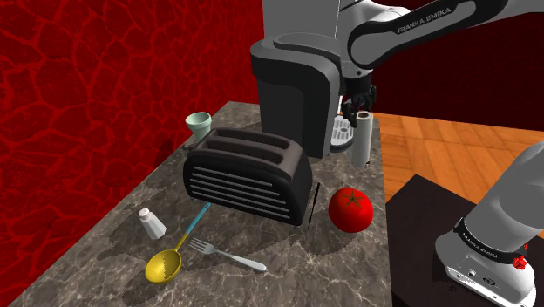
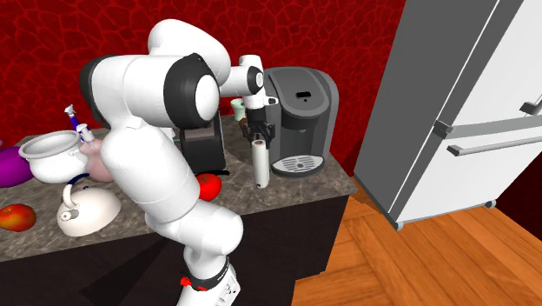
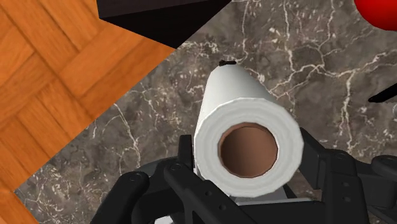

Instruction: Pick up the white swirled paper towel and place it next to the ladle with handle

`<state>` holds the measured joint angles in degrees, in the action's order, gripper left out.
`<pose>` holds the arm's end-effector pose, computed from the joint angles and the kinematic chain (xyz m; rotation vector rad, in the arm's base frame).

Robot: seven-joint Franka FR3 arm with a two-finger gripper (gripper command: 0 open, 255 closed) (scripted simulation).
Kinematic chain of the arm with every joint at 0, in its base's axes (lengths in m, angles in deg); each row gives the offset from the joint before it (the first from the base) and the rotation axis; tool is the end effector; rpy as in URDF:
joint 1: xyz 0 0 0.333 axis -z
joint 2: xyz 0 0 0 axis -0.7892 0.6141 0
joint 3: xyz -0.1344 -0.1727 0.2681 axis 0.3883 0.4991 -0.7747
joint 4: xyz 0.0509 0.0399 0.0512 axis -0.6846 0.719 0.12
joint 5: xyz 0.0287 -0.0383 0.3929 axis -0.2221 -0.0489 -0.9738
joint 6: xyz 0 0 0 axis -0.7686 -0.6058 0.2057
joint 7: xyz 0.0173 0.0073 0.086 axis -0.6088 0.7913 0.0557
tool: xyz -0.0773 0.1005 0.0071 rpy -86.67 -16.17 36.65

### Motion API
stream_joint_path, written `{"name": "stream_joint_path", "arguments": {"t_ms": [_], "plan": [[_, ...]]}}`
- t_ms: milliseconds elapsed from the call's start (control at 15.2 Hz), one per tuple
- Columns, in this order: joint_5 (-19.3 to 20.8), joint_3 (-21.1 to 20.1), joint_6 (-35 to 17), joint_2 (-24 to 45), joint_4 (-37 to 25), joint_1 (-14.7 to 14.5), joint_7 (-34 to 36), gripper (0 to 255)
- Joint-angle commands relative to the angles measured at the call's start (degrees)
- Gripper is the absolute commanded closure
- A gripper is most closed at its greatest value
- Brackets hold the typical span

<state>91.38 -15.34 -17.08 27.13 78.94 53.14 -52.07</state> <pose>0.4508 0.0135 0.4461 2.9562 -0.0985 -0.2886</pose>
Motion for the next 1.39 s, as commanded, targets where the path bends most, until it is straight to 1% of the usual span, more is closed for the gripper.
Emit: {"name": "stream_joint_path", "arguments": {"t_ms": [0,1320], "plan": [[-0.12,-0.03,1.66,-0.41,-1.24,-0.04,-0.19,255],[-0.48,-0.12,16.95,-2.15,-14.92,-0.05,-2.25,255]]}}
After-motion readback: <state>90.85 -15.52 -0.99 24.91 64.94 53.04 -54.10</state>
